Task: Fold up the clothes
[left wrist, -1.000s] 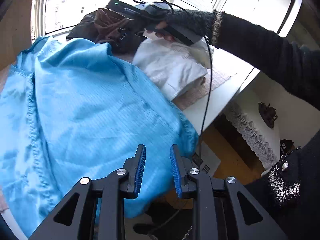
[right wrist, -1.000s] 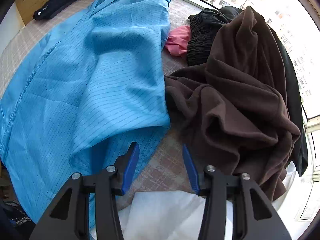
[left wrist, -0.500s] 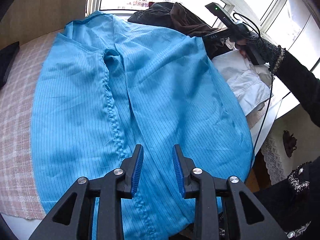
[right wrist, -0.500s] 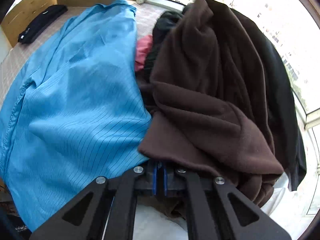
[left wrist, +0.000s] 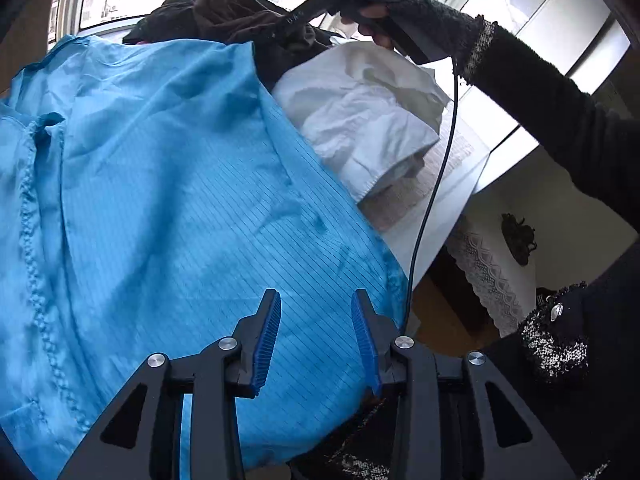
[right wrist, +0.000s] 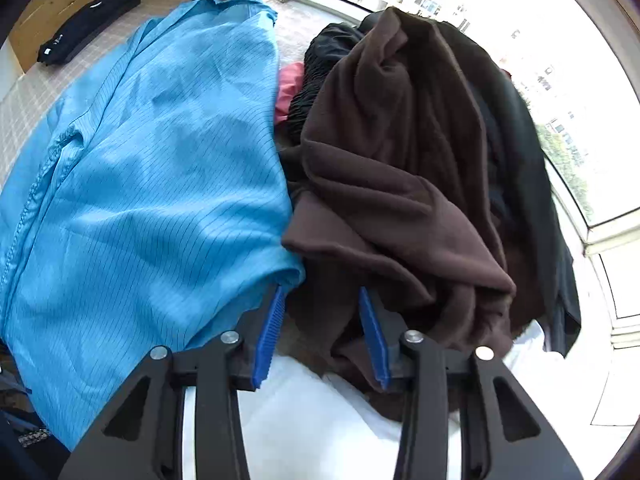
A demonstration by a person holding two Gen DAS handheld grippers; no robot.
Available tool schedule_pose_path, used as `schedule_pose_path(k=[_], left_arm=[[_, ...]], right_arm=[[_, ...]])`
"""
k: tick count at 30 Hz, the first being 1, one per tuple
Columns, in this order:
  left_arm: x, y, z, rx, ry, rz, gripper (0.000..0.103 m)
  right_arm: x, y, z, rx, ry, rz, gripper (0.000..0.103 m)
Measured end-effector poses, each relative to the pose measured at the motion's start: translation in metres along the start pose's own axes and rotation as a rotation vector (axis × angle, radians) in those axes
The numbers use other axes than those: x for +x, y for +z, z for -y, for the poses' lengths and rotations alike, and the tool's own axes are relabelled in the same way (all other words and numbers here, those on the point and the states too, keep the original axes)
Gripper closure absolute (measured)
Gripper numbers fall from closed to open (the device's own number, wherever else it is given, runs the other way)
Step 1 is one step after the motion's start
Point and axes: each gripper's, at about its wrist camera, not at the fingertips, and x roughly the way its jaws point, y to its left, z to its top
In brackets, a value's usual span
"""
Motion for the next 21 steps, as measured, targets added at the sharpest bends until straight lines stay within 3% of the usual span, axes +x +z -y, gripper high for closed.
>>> schedule_pose_path(k=[5,7,9,12,13,14,15,18,21], left_arm=[[0.017,-0.020,0.020,0.052,0.048,-0.057,0.067],[0.011,-0.024,0.016,0.028,0.053,-0.051,0.067],[0.005,-0.025,0.008,-0.009,0.047,-0.042,0.067],[-0.001,-0.023,0.007,-0.012,0.061,-0.037,0.067],[-0.003,-0.022,0.009,-0.005,0.067,-0.035,0.067],[-0.005,-0.021,0.012,0.003,0.073,-0.033,0.067],[-0.006,-0.020,0.015,0.010,0.080,-0.031,0.067],[-0.014,-0.021,0.023,0.036,0.089,-0.018,0.067],[-0.019,-0.024,0.025,0.043,0.112,-0.009,0.067]], right_arm=[[-0.058,-0.107,-0.033,0.135,0.282,0.091,0.062],[-0.064,-0.156,-0.070,0.172,0.325,0.105,0.062],[-0.051,-0.175,-0.098,0.193,0.297,0.104,0.062],[-0.014,-0.179,-0.093,0.275,0.287,0.068,0.062],[-0.001,-0.179,-0.090,0.303,0.279,0.053,0.067],[0.013,-0.179,-0.087,0.331,0.272,0.038,0.085],[0.023,-0.180,-0.082,0.339,0.254,0.018,0.092],[0.037,-0.172,-0.052,0.364,0.261,-0.011,0.098],[0.042,-0.170,-0.022,0.352,0.068,-0.039,0.099]])
